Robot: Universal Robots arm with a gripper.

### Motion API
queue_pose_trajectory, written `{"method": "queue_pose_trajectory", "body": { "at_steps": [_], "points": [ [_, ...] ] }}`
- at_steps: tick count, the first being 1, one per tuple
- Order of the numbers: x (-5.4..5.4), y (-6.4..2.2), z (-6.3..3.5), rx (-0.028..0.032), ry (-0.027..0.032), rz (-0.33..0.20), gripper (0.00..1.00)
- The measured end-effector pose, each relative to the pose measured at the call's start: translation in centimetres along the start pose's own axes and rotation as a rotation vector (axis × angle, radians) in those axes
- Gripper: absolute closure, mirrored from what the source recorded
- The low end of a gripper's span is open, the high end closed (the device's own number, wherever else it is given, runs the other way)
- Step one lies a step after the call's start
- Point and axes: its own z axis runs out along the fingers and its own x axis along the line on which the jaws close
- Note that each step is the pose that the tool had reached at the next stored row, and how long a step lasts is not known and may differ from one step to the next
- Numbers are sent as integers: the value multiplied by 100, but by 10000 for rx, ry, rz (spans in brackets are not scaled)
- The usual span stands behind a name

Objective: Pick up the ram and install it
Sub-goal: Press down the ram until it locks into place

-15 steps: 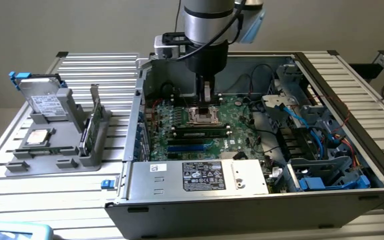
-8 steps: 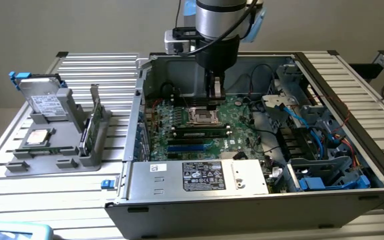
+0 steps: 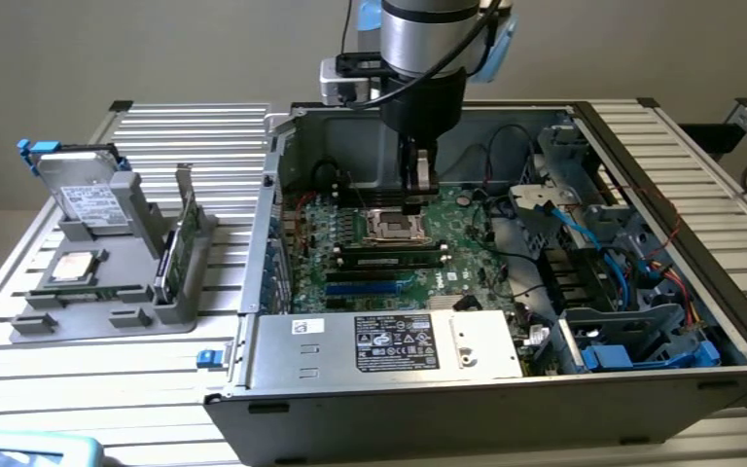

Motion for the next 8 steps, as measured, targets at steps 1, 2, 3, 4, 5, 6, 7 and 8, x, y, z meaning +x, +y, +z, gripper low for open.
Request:
{"method": "queue_pose_trajectory", "body": {
  "at_steps": [1,2,3,4,5,6,7,8],
  "points": [
    [0,0,0,0,0,0,89],
    [0,0,0,0,0,0,89],
    [0,0,0,0,0,0,89],
    [0,0,0,0,0,0,89],
    [0,0,0,0,0,0,89],
    [0,0,0,0,0,0,89],
    [0,0,0,0,0,0,89],
    [0,0,0,0,0,0,89]
  ]
}}
